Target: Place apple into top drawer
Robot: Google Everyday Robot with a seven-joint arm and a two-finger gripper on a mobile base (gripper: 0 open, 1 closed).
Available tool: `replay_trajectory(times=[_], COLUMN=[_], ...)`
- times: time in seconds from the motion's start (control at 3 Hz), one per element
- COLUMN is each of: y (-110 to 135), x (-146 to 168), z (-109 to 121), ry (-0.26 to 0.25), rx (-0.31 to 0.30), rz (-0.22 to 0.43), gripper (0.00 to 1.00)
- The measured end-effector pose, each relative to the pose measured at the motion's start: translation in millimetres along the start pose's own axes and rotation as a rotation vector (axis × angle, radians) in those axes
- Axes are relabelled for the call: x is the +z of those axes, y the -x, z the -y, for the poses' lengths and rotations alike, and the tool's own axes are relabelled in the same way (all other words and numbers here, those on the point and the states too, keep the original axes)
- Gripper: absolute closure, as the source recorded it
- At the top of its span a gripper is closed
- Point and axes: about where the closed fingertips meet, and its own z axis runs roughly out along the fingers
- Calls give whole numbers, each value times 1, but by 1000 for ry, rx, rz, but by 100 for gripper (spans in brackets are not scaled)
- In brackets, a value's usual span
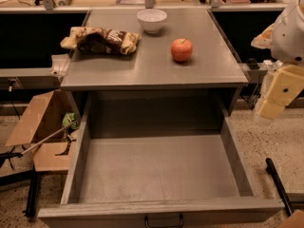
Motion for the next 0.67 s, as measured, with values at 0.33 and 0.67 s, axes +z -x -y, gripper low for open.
replay_trajectory(times=[0.33, 0.67], y=[0, 7], x=[0, 3], z=[0, 11], ry=[0, -31], rx=[0, 15], rz=[0, 41], gripper=[0, 0])
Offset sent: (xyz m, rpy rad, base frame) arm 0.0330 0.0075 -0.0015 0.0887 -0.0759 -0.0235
